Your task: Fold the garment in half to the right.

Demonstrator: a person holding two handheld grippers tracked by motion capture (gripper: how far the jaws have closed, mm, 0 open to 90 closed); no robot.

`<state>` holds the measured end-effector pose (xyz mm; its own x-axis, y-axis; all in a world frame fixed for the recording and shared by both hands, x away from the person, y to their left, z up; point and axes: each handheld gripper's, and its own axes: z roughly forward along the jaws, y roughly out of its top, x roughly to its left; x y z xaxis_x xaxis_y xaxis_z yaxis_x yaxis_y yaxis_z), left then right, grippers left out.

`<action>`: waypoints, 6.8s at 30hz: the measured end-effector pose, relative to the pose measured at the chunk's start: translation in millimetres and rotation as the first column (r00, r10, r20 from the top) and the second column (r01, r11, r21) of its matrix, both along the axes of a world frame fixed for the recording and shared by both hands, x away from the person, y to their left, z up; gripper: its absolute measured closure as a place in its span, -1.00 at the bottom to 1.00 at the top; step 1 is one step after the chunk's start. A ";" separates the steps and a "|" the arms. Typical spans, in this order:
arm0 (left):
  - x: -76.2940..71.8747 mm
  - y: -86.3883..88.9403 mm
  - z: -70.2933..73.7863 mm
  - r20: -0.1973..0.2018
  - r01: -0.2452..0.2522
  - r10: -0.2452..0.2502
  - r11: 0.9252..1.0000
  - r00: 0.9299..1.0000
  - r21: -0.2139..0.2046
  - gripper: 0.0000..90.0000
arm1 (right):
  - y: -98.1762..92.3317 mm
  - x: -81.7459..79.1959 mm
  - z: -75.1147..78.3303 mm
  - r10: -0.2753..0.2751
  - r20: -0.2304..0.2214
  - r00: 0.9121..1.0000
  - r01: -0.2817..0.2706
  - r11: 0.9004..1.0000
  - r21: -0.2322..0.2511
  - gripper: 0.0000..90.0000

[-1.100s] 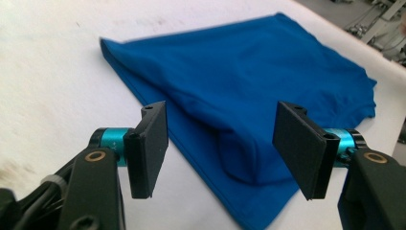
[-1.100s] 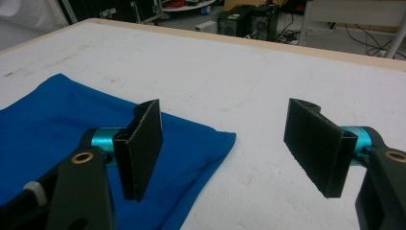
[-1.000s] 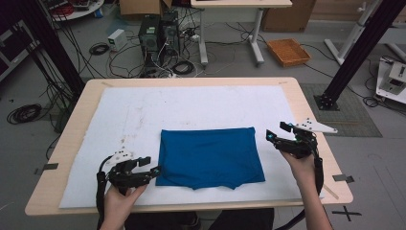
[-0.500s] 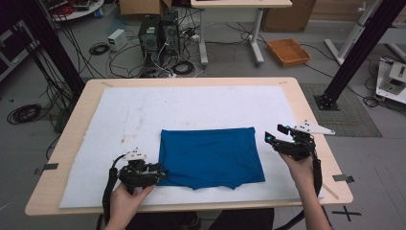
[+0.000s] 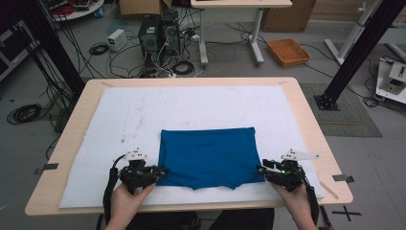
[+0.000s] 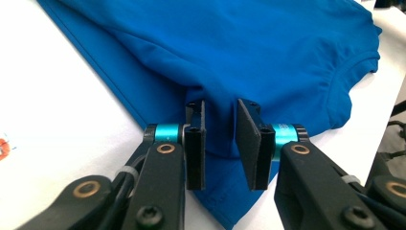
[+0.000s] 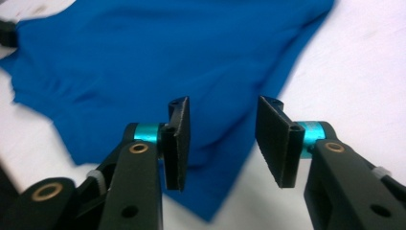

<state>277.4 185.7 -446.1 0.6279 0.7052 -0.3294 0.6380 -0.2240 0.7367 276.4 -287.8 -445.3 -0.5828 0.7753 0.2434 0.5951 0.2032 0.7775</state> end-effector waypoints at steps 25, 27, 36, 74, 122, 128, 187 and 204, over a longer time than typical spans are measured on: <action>-2.5 10.6 -0.6 -0.109 -0.005 -0.006 0.996 0.994 -0.093 0.49 | 6.1 -9.5 -0.2 0.037 0.006 0.999 -0.037 0.997 -0.075 0.82; -1.3 12.7 0.0 -0.079 -0.036 0.031 0.997 0.996 -0.064 0.39 | 4.5 -7.7 2.1 0.017 0.019 1.000 -0.016 0.998 -0.066 0.70; -11.0 25.4 2.1 -0.067 -0.159 0.156 0.986 0.986 -0.047 0.16 | 10.9 15.9 16.8 0.028 0.107 0.994 -0.023 0.999 -0.048 0.42; -19.2 1.5 -9.2 -0.098 -0.201 0.193 0.976 0.976 -0.087 0.48 | 133.5 76.9 45.2 0.183 0.142 0.973 -0.178 0.983 -0.049 0.37; -18.2 1.6 -10.8 -0.071 -0.192 0.188 0.980 0.980 -0.061 0.84 | 341.8 167.9 5.2 0.244 -0.010 0.970 -0.237 0.928 -0.289 0.92; -18.7 2.4 -7.5 -0.056 -0.190 0.187 0.980 0.981 -0.050 0.87 | 336.9 166.3 16.2 0.254 0.021 0.967 -0.241 0.938 -0.249 0.92; 13.2 -225.1 28.8 0.044 0.146 -0.140 0.970 0.989 -0.193 0.89 | 69.1 166.9 77.3 0.119 0.089 0.989 -0.105 0.983 -0.150 0.93; 21.5 -262.7 16.0 0.069 0.171 -0.161 0.969 0.984 -0.178 0.77 | 47.2 170.9 58.6 0.047 0.080 0.996 -0.023 0.959 -0.282 0.90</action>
